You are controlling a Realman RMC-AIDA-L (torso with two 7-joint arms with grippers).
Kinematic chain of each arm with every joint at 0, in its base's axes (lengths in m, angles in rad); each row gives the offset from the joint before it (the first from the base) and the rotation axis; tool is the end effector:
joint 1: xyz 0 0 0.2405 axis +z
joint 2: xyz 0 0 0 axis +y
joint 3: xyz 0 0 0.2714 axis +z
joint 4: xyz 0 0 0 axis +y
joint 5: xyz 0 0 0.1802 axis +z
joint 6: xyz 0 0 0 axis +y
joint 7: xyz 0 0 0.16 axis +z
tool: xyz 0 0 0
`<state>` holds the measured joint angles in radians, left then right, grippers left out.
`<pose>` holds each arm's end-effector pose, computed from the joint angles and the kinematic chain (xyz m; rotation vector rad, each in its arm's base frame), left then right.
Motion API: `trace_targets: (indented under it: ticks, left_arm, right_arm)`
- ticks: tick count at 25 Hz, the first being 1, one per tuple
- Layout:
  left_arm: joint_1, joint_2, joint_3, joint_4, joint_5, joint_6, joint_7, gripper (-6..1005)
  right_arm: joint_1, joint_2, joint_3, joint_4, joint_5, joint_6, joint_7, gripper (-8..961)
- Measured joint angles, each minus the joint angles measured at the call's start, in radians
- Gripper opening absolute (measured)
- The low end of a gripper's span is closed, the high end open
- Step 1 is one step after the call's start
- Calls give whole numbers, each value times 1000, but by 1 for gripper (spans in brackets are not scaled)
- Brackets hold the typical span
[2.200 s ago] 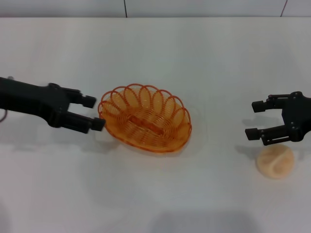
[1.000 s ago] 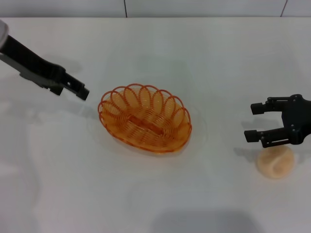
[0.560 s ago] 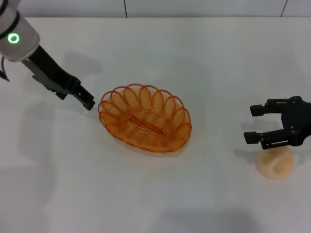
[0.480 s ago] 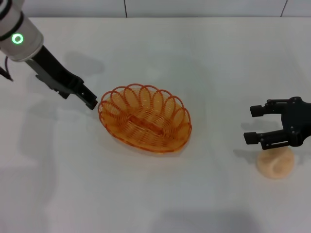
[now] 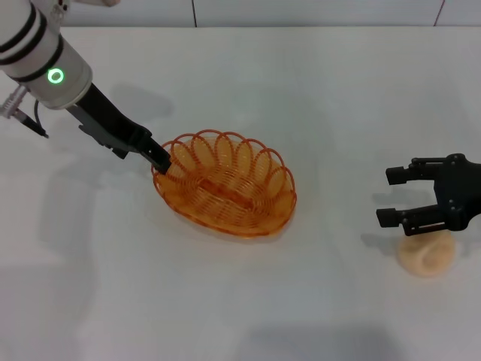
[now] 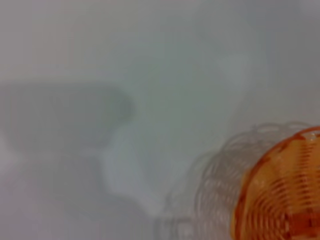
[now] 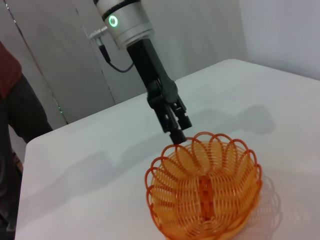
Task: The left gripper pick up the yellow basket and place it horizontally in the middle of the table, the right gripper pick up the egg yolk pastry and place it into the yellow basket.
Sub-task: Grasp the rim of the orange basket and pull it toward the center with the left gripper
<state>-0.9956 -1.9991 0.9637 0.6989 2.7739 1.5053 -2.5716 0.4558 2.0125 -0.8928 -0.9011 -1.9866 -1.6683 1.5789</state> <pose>-0.2110 0.3987 -0.0111 -2.4487 -1.3491 0.5449 0.2513 0.3023 0.0072 -2.8857 0.5902 0.4882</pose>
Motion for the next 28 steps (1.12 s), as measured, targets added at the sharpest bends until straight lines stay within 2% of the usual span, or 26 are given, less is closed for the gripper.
trace_targets:
  ticks: [13, 27, 28]
  left_arm:
    - [-12, -24, 1, -65, -19, -117, 27, 857]
    - [-15, -28, 13, -95, -34, -112, 32, 839]
    - [-16, -21, 53, -115, -29, -107, 19, 836]
  right_arm:
    - [0, 0, 0, 10, 0, -1, -4, 841]
    - [0, -3, 0, 10, 0, -1, -5, 842]
    - [0, -3, 2, 10, 0, -1, -5, 842]
